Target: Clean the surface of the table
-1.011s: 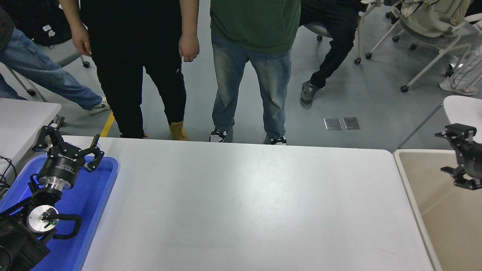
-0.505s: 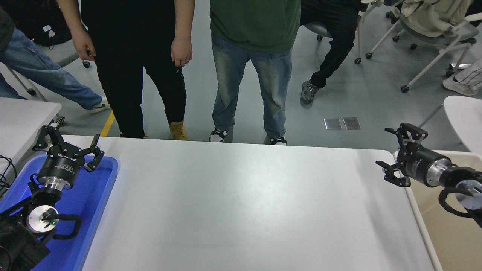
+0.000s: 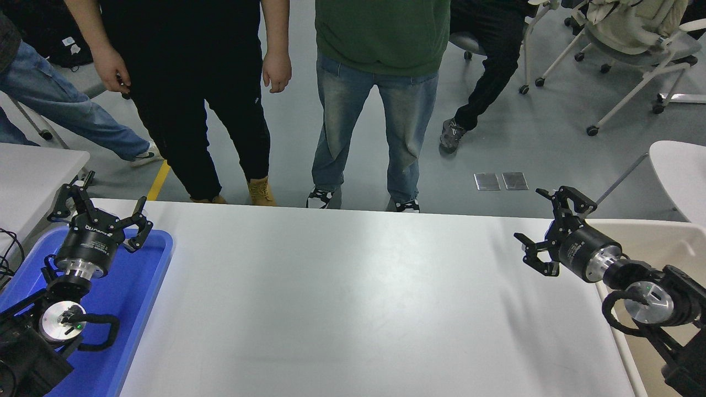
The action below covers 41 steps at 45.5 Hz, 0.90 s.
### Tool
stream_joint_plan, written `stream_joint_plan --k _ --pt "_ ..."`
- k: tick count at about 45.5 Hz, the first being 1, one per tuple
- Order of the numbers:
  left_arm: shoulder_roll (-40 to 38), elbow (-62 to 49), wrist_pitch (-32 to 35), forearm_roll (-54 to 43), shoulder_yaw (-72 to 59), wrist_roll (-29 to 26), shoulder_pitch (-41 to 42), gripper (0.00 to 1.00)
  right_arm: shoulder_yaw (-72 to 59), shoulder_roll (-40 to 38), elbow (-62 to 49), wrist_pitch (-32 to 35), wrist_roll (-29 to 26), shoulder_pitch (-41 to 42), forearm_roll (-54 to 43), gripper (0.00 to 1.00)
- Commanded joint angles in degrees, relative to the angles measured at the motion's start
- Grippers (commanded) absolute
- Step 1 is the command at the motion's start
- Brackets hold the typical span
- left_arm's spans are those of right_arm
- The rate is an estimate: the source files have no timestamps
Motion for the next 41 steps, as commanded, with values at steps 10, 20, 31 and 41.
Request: stream_joint_plan --k 10,20,31,41 --pt "0.0 0.0 0.0 0.0 0.0 0.0 0.0 1.00 1.4 1.4 -0.3 0.3 0.4 -0.2 1.5 1.00" --pt "0.0 0.0 0.0 0.0 0.0 -0.1 0.0 1.00 4.4 1.2 -0.7 9.7 0.4 -1.0 7.2 1.00" --pt "0.0 0.0 0.0 0.0 0.0 -0.1 0.0 1.00 5.2 1.2 -2.0 17.1 0.4 -3.6 8.8 1.00" --pt "0.0 0.0 0.0 0.0 0.0 -0.1 0.0 1.00 5.3 1.4 -2.7 16.3 0.4 -4.2 8.8 1.00"
